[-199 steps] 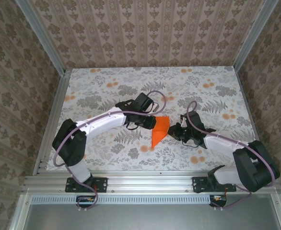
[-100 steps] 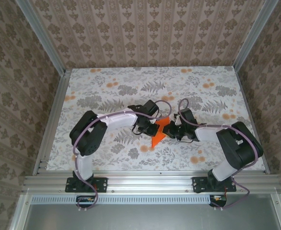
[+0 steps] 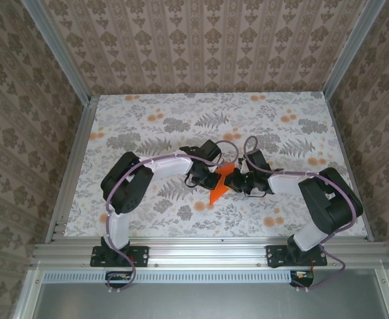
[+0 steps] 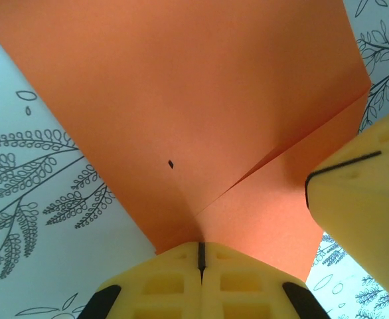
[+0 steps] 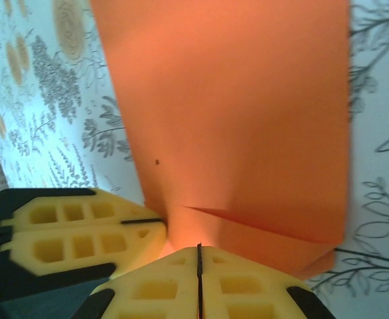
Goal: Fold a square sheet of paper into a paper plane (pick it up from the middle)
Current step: Third fold the triangle at the center of the table.
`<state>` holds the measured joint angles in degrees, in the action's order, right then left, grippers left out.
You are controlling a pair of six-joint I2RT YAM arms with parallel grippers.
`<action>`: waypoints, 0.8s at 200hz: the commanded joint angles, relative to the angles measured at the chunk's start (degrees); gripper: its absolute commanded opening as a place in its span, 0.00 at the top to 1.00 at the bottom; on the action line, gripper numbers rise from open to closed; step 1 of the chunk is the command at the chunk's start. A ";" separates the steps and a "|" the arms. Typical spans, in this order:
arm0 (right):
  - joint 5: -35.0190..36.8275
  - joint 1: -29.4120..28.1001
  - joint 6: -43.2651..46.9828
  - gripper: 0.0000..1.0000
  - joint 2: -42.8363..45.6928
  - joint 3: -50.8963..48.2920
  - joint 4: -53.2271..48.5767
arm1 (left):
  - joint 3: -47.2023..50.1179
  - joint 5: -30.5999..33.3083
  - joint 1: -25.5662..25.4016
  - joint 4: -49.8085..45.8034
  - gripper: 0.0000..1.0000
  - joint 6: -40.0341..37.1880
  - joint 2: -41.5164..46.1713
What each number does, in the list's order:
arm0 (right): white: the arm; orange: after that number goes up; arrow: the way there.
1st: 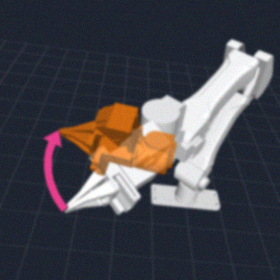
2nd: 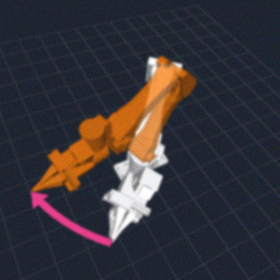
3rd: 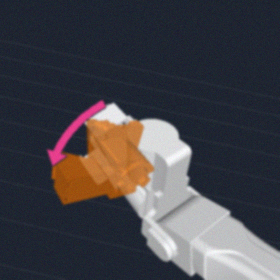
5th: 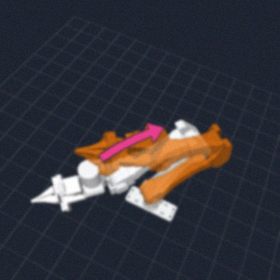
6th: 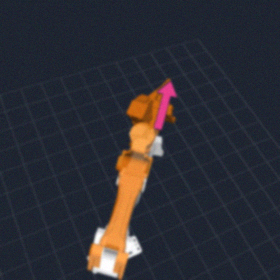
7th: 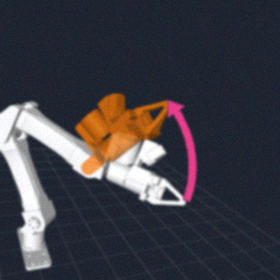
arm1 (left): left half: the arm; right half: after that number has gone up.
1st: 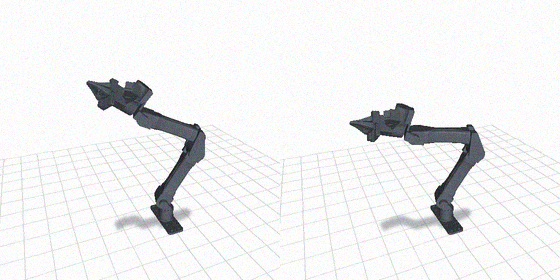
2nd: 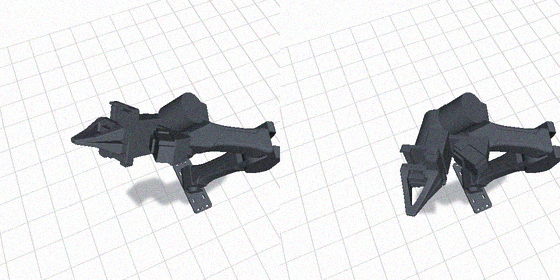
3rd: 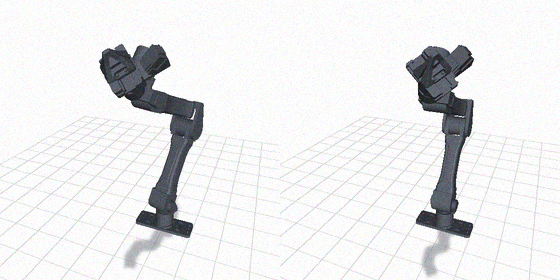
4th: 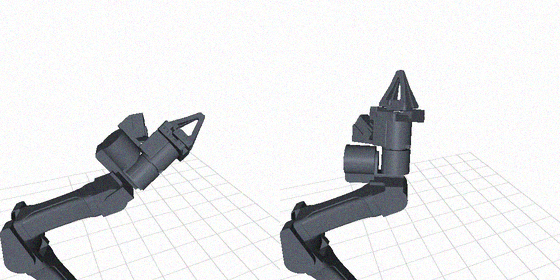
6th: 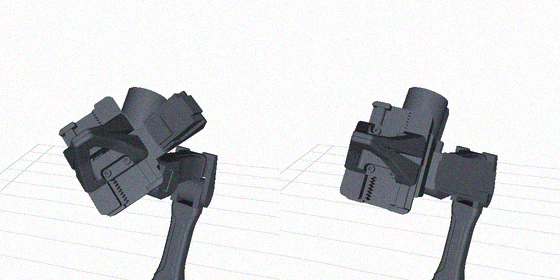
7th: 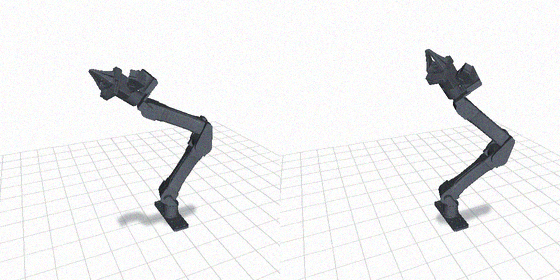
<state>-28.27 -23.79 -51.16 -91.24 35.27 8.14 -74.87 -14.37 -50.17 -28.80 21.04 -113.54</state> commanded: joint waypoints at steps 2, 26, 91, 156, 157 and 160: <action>-0.47 -0.08 0.26 0.91 -0.12 0.77 -0.03 | 1.49 2.02 -0.34 -1.77 1.00 -0.39 -2.16; 2.45 1.44 0.78 0.91 -2.42 0.73 -0.34 | 1.32 2.65 -0.61 -2.67 1.00 -1.13 -2.19; -0.10 5.74 0.21 0.91 -5.53 -0.12 4.32 | 3.13 3.76 -0.68 -3.02 1.00 -1.67 -1.82; -0.91 8.94 2.11 0.90 -5.83 1.69 1.49 | 3.42 3.91 -0.86 -2.95 1.00 -1.67 -2.23; -0.82 8.94 2.20 0.90 -5.99 1.76 1.42 | 3.42 3.91 -0.87 -2.94 1.00 -1.68 -2.22; -0.60 8.89 2.46 0.90 -6.24 1.98 0.88 | 3.42 3.96 -0.89 -2.96 1.00 -1.64 -2.26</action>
<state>-29.36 -15.25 -50.89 -95.66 35.53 11.97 -74.24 -13.47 -50.59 -27.90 20.75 -113.36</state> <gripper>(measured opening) 0.096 0.051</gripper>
